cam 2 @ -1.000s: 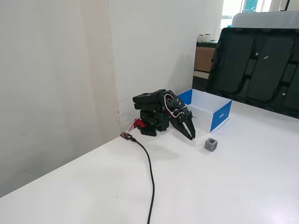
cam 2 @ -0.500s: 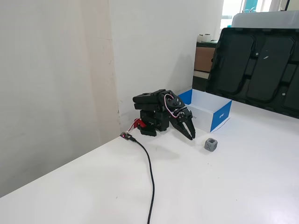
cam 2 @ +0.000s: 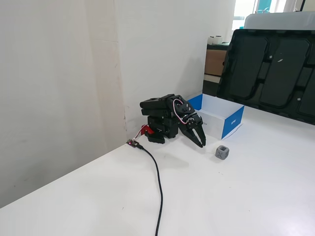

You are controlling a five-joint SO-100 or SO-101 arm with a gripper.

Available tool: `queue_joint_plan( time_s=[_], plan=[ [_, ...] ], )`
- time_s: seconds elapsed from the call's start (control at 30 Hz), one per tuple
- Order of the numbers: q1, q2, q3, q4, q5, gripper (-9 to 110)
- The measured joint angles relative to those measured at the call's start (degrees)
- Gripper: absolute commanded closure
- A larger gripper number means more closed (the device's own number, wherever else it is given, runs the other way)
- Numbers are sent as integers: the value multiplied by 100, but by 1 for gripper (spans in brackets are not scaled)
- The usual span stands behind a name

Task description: Pick the gray block and keep it in the box.

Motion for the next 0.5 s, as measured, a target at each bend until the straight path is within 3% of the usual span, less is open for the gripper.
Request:
queue_joint_plan(
  time_s=[0.37, 0.5],
  plan=[
    [-9, 0, 0, 0, -18, 101],
    [-466, 0, 0, 0, -220, 101]
  ],
)
